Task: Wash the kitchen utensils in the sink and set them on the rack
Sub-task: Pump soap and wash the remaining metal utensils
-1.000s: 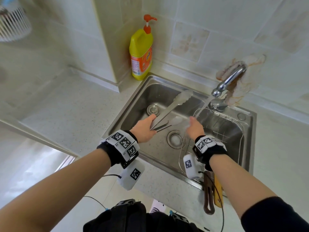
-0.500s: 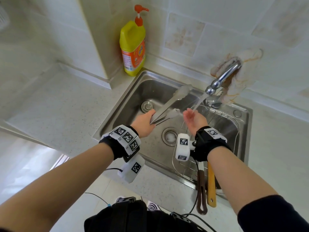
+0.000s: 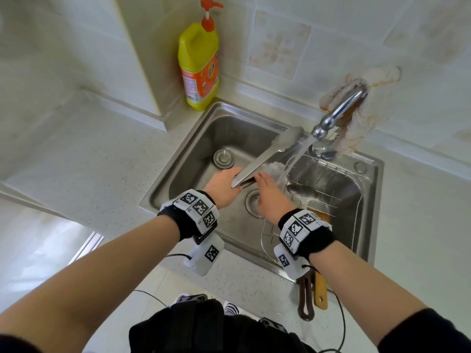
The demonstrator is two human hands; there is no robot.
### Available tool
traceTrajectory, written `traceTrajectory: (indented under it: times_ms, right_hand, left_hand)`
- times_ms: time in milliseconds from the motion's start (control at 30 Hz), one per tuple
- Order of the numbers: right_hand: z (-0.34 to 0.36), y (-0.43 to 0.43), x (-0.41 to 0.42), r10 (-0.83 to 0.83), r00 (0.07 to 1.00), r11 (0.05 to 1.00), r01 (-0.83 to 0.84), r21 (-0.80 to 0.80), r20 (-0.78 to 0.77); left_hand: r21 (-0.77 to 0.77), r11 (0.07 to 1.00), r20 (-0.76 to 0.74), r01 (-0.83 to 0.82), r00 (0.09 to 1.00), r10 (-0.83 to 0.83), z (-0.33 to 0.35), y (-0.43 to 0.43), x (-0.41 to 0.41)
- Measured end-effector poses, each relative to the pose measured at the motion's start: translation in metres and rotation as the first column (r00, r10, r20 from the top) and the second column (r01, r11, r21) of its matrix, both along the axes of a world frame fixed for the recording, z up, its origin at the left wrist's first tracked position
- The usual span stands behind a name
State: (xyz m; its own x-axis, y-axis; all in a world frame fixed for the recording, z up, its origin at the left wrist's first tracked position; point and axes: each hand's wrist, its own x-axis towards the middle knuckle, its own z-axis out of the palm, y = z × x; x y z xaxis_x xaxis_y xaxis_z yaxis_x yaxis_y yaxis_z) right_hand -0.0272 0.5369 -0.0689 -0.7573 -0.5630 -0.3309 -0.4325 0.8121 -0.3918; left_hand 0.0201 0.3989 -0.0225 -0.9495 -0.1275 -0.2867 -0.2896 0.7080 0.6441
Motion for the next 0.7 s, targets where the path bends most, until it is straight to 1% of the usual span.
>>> traceTrajectory:
  times_ms: [33, 67, 133, 167, 200, 233, 267, 300, 333, 367, 433, 500, 533, 567, 600, 633, 667, 700]
  right_hand:
    - [0.001, 0.003, 0.001, -0.008, 1.0, 0.999, 0.009, -0.034, 0.019]
    - [0.0, 0.008, -0.002, -0.05, 0.998, 0.996, 0.053, -0.071, 0.045]
    - [0.002, 0.019, -0.015, -0.223, 0.969, 0.963, 0.235, -0.131, 0.102]
    - [0.003, 0.024, -0.023, -0.336, 0.932, 0.921, 0.355, -0.161, 0.136]
    - [0.005, 0.027, -0.03, -0.449, 0.873, 0.855, 0.481, -0.193, 0.189]
    - [0.006, 0.029, -0.037, -0.546, 0.791, 0.761, 0.606, -0.23, 0.276]
    - [0.007, 0.032, -0.043, -0.611, 0.69, 0.64, 0.719, -0.27, 0.389]
    - [0.009, 0.033, -0.048, -0.632, 0.589, 0.51, 0.805, -0.302, 0.504]
    - [0.009, 0.033, -0.052, -0.616, 0.508, 0.393, 0.861, -0.323, 0.602]
    - [0.012, 0.033, -0.054, -0.577, 0.452, 0.299, 0.892, -0.339, 0.68]
    - [0.02, 0.03, -0.054, -0.444, 0.392, 0.146, 0.919, -0.366, 0.806]
    - [0.031, 0.024, -0.05, -0.324, 0.372, 0.047, 0.925, -0.378, 0.87]
    - [0.036, 0.021, -0.048, -0.304, 0.372, 0.025, 0.923, -0.383, 0.877]
    - [0.04, 0.018, -0.044, -0.314, 0.388, 0.032, 0.917, -0.398, 0.867]
    - [0.041, 0.014, -0.039, -0.336, 0.429, 0.074, 0.899, -0.431, 0.838]
    - [0.043, 0.009, -0.031, -0.361, 0.511, 0.165, 0.858, -0.486, 0.78]
    - [0.043, 0.004, -0.021, -0.375, 0.62, 0.296, 0.784, -0.545, 0.689]
    - [0.042, -0.001, -0.011, -0.366, 0.747, 0.472, 0.663, -0.58, 0.556]
  left_hand:
    - [-0.004, 1.0, 0.012, 0.0, 1.0, 0.0, 0.0, 0.0, 0.0]
    - [-0.002, 1.0, 0.017, 0.007, 1.0, -0.007, 0.001, 0.001, -0.001]
    - [-0.003, 1.0, 0.03, 0.011, 0.999, -0.011, 0.0, 0.002, -0.002]
    - [-0.01, 1.0, 0.027, 0.0, 1.0, 0.001, 0.0, 0.003, -0.003]
    - [-0.016, 1.0, 0.021, -0.008, 1.0, 0.009, 0.0, 0.004, -0.004]
    - [-0.021, 1.0, 0.019, -0.017, 1.0, 0.017, 0.0, 0.004, -0.005]
    - [-0.022, 0.999, 0.009, -0.027, 1.0, 0.027, 0.0, 0.004, -0.006]
    - [-0.022, 0.999, 0.011, -0.03, 0.999, 0.03, 0.002, 0.004, -0.008]
    - [-0.018, 0.999, 0.006, -0.034, 0.999, 0.034, 0.002, 0.004, -0.009]
    - [-0.019, 0.999, 0.005, -0.035, 0.999, 0.035, 0.002, 0.004, -0.01]
    - [-0.019, 0.999, -0.008, -0.038, 0.999, 0.038, 0.002, 0.003, -0.011]
    - [-0.015, 0.999, -0.026, -0.041, 0.999, 0.041, 0.002, 0.002, -0.01]
    - [-0.008, 0.999, -0.034, -0.046, 0.998, 0.046, 0.002, 0.001, -0.009]
    - [0.002, 0.999, -0.041, -0.051, 0.998, 0.051, 0.002, 0.001, -0.008]
    - [0.01, 0.999, -0.049, -0.053, 0.997, 0.053, 0.001, -0.001, -0.007]
    - [0.015, 0.998, -0.056, -0.053, 0.997, 0.054, 0.001, -0.002, -0.006]
    - [0.013, 0.999, -0.062, -0.053, 0.997, 0.054, 0.002, -0.003, -0.004]
    - [0.007, 0.999, -0.065, -0.053, 0.996, 0.053, 0.002, -0.004, -0.003]
